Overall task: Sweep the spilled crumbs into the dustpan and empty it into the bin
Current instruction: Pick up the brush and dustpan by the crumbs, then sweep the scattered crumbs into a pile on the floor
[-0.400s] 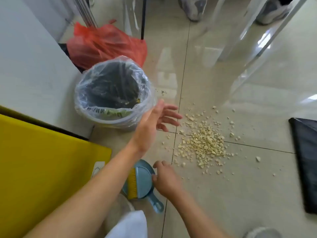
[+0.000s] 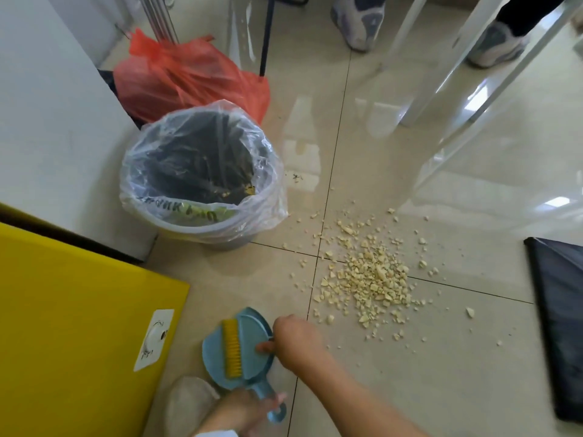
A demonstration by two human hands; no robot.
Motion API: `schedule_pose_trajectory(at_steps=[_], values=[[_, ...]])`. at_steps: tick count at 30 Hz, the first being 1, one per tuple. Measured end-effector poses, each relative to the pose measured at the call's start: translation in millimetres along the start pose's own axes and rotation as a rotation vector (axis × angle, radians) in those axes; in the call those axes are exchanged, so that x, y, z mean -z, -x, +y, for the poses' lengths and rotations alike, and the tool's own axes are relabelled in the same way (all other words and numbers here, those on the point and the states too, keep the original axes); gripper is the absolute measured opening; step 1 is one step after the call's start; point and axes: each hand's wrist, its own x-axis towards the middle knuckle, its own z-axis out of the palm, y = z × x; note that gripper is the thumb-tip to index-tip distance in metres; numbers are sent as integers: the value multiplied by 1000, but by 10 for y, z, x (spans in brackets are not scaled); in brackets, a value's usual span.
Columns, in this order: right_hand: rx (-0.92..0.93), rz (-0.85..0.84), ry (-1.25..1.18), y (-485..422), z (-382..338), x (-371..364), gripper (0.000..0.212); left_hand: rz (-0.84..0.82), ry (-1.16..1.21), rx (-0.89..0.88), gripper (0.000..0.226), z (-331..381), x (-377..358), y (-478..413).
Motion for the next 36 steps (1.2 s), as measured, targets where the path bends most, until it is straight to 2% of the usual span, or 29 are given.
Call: schedule_pose_trajectory(at_steps=[4,7,11,12,14,17,19,21,24,26,30,36], values=[[108,-31,-165,72,102,241,41,85,-48,-33,67,61,-44,-125],[154,10,-363,283,303,613,32,202,-19,-42,52,41,-13,-198],[126,86,-536,439,677,1078,31,278,46,-157,25,68,51,-171],[118,115,-572,438,769,1174,31,290,67,-182,25,82,88,-165],[108,161,-669,418,928,1343,31,278,205,-229,26,139,143,-130],[116,216,-719,378,1068,1551,28,186,314,-335,15,250,265,49],[121,295,-680,290,1112,1690,23,159,323,-394,6,322,416,161],[123,444,-588,119,1151,1862,22,136,363,-411,5,411,597,263],[133,659,-370,-328,1175,2140,20,72,355,-429,7,615,894,345],[95,734,-162,-711,1138,2293,25,33,339,-447,7,742,1013,319],[-27,692,194,-1425,970,2430,34,22,274,-431,7,862,1027,191],[-20,535,343,-1747,716,2252,46,-7,227,-404,13,790,1037,97]])
